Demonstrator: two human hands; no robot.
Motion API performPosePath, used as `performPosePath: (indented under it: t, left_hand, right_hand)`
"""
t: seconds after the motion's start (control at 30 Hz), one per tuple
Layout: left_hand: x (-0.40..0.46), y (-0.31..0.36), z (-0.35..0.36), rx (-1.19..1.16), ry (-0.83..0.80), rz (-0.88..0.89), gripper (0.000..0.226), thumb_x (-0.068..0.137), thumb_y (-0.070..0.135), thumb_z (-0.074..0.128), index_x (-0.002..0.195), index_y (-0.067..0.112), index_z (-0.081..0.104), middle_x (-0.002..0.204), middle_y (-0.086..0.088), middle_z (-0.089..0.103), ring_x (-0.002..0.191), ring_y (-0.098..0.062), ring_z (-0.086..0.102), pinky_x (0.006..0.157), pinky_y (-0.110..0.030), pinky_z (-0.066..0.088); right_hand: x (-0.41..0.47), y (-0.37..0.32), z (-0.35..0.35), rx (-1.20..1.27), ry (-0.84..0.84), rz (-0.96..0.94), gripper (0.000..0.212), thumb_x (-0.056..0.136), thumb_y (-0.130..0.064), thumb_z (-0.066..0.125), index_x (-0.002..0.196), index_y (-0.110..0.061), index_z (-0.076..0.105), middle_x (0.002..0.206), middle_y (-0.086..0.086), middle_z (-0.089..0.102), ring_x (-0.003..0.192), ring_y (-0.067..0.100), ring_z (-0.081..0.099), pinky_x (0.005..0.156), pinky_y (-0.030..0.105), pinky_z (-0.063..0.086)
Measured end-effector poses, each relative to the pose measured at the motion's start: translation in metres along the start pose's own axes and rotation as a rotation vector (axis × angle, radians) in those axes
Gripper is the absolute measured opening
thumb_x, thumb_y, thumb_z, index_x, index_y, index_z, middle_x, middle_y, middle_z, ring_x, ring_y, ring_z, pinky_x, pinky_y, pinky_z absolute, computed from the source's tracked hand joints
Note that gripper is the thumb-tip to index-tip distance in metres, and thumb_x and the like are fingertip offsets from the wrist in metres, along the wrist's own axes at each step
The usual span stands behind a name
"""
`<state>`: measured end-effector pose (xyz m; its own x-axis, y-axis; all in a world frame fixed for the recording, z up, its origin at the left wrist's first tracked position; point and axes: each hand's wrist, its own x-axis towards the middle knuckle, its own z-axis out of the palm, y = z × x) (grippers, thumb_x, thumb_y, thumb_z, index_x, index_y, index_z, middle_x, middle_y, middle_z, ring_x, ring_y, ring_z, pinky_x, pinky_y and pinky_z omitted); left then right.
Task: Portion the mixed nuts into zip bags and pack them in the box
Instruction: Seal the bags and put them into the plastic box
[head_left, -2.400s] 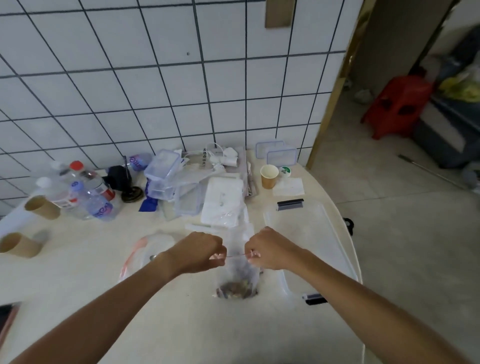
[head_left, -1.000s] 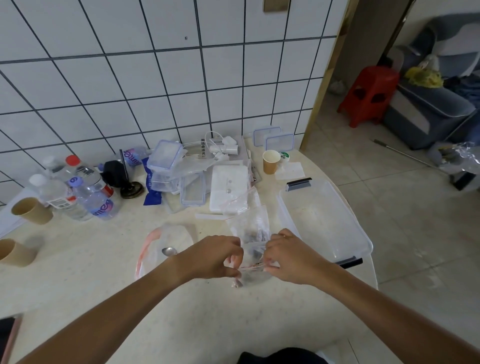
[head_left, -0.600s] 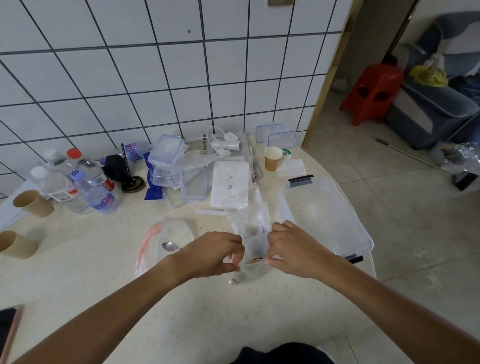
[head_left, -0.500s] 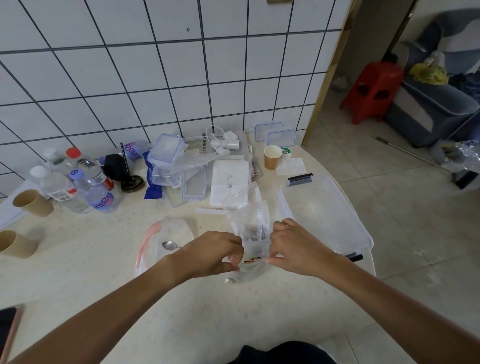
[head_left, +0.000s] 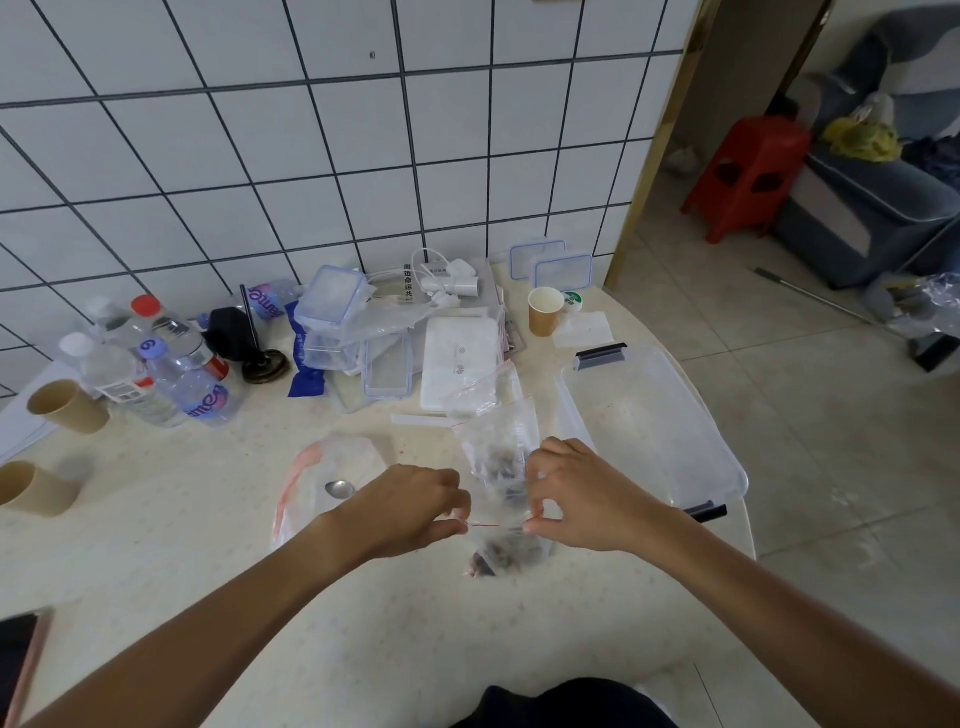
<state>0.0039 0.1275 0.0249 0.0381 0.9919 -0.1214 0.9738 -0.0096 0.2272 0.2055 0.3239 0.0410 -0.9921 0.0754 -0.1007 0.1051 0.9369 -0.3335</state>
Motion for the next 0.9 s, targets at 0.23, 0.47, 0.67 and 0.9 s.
performPosePath:
  t: [0.23,0.47,0.67,0.9]
  left_hand:
    - [0.002,0.01,0.005,-0.142,0.078,0.003,0.014,0.102,0.045,0.056,0.098,0.031,0.058,0.095,0.013,0.066,0.085,-0.009,0.06,0.076,-0.036,0.054]
    - [-0.004,0.032,0.034,-0.912,0.347,-0.377,0.033,0.086,0.016,0.085,0.105,0.017,0.057,0.083,0.004,0.072,0.083,-0.012,0.071,0.086,-0.025,0.058]
    - [-0.001,0.051,0.053,-1.301,0.451,-0.591,0.009,0.089,0.016,0.08,0.082,0.022,0.08,0.087,0.0,0.078,0.08,-0.005,0.07,0.077,-0.016,0.052]
    - [-0.002,0.058,0.055,-1.395,0.531,-0.618,0.005,0.089,0.023,0.08,0.089,0.025,0.085,0.097,0.003,0.081,0.093,-0.007,0.075,0.079,-0.013,0.053]
  right_hand:
    - [0.018,-0.018,0.015,0.196,-0.041,0.042,0.026,0.096,-0.044,0.066,0.11,-0.025,0.077,0.151,-0.009,0.049,0.14,0.008,0.035,0.111,0.019,0.019]
    - [0.017,-0.026,0.022,0.438,0.058,0.173,0.007,0.09,-0.027,0.076,0.088,-0.02,0.076,0.093,-0.012,0.069,0.094,0.006,0.062,0.089,0.031,0.052]
    - [0.012,-0.023,0.025,0.536,0.08,0.288,0.012,0.087,-0.033,0.08,0.084,-0.022,0.075,0.083,-0.02,0.066,0.089,-0.004,0.063,0.085,0.024,0.051]
    - [0.015,-0.019,0.025,0.585,0.086,0.307,0.007,0.088,-0.025,0.08,0.084,-0.023,0.075,0.076,-0.027,0.067,0.085,-0.006,0.064,0.077,0.011,0.047]
